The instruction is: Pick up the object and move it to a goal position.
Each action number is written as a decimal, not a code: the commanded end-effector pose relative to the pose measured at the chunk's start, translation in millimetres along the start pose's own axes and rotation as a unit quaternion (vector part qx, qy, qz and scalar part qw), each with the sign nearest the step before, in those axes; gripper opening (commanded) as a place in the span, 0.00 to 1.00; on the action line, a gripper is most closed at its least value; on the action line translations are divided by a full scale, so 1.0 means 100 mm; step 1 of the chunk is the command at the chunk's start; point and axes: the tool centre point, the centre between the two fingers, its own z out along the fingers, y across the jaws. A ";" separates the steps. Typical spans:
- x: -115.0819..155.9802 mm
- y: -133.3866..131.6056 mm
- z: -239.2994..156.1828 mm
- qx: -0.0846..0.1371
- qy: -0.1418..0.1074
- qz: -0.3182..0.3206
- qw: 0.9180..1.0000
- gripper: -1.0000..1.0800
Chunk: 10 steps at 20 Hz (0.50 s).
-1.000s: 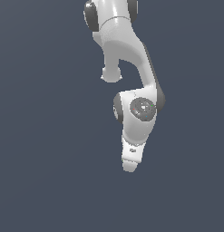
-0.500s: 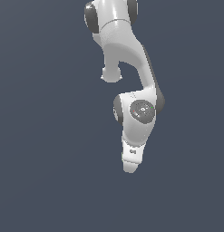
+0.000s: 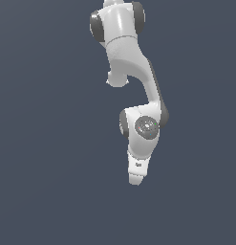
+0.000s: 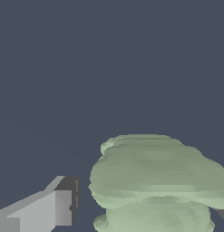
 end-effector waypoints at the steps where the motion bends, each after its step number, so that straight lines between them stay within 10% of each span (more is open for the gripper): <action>1: 0.00 0.01 0.02 -0.001 0.000 0.000 1.000 0.96; 3: 0.00 0.02 0.00 -0.001 0.000 0.000 1.000 0.96; 4: 0.00 0.02 0.00 -0.001 0.000 0.000 1.000 0.00; 10: 0.00 0.02 0.00 -0.001 0.000 0.000 1.000 0.00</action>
